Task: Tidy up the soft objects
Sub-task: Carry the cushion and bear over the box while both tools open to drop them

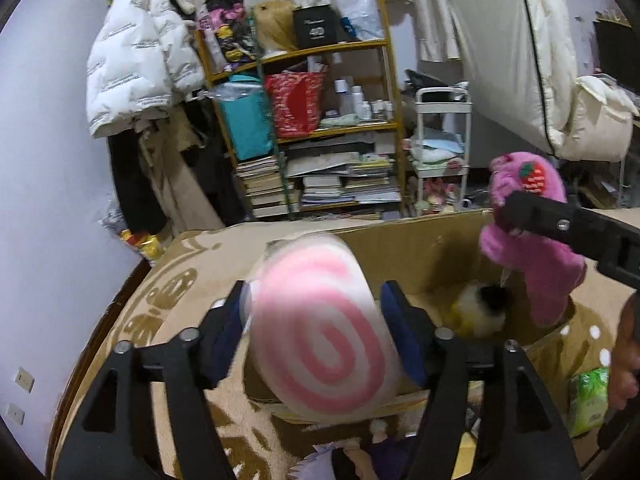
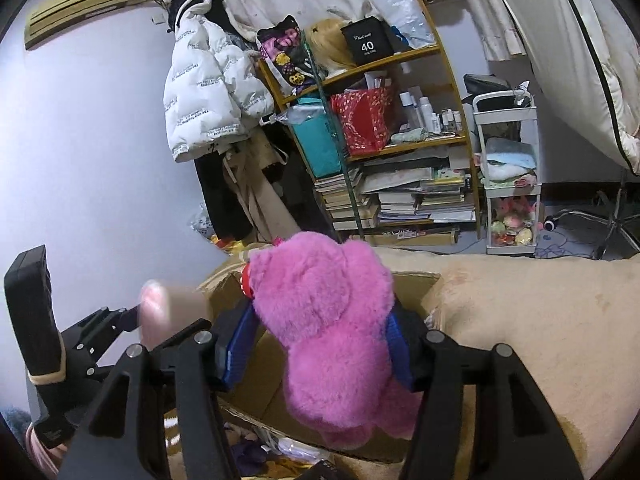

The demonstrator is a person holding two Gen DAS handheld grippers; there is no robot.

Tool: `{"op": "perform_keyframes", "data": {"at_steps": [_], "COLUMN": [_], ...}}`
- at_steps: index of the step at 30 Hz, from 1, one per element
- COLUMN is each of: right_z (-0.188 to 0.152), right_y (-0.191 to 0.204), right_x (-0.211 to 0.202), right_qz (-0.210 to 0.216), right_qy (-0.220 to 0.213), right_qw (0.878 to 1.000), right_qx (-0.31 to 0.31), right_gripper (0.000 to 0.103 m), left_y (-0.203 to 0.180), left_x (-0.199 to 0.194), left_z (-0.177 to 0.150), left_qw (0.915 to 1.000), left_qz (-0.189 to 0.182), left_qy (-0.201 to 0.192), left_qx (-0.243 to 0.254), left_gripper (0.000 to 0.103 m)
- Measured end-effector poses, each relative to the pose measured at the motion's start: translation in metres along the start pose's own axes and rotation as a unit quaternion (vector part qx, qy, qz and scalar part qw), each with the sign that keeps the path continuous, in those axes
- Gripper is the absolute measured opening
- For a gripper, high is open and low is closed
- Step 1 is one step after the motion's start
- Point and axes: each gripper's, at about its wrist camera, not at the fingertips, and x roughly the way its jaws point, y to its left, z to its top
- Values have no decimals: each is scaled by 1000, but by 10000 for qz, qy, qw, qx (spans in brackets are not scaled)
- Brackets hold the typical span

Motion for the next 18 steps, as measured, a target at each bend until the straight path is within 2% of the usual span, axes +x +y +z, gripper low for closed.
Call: {"op": "perform_keyframes", "data": {"at_steps": [1,3,6,8,9,14,18], "right_z": [0,0,3,4,4,1,-4], "right_y": [-1,-4,-5,-3,-2,0,1], "right_x": [-1,-4,-10,-13,-16,-30,-42], "right_qz": [-22,-50,-90,-101,-136,-330,-500], "right_qy": [6,-35,-128,-138,-152,-134,12], "right_qw": [10000,9999,9998,9998,9998,9993,9987], "right_qx": [16,133,142,71,44,70,23], "right_gripper": [65,75,78,82,89,102,103], "left_y": [1,3,6,7,7,10,12], "left_x": [-1,-2,-5,-9,-12,-26,-33], "left_z": [-2,-3,-6,-8,-8,-15,-23], "left_qw": [10000,10000,9998,9997,9996,9994,9987], "left_qz": [52,86,189,248,271,321,415], "left_qy": [-15,-30,14,27,13,106,269], "left_qx": [-18,-31,-15,2,12,48,85], "left_gripper": [77,82,88,97,97,102,102]}}
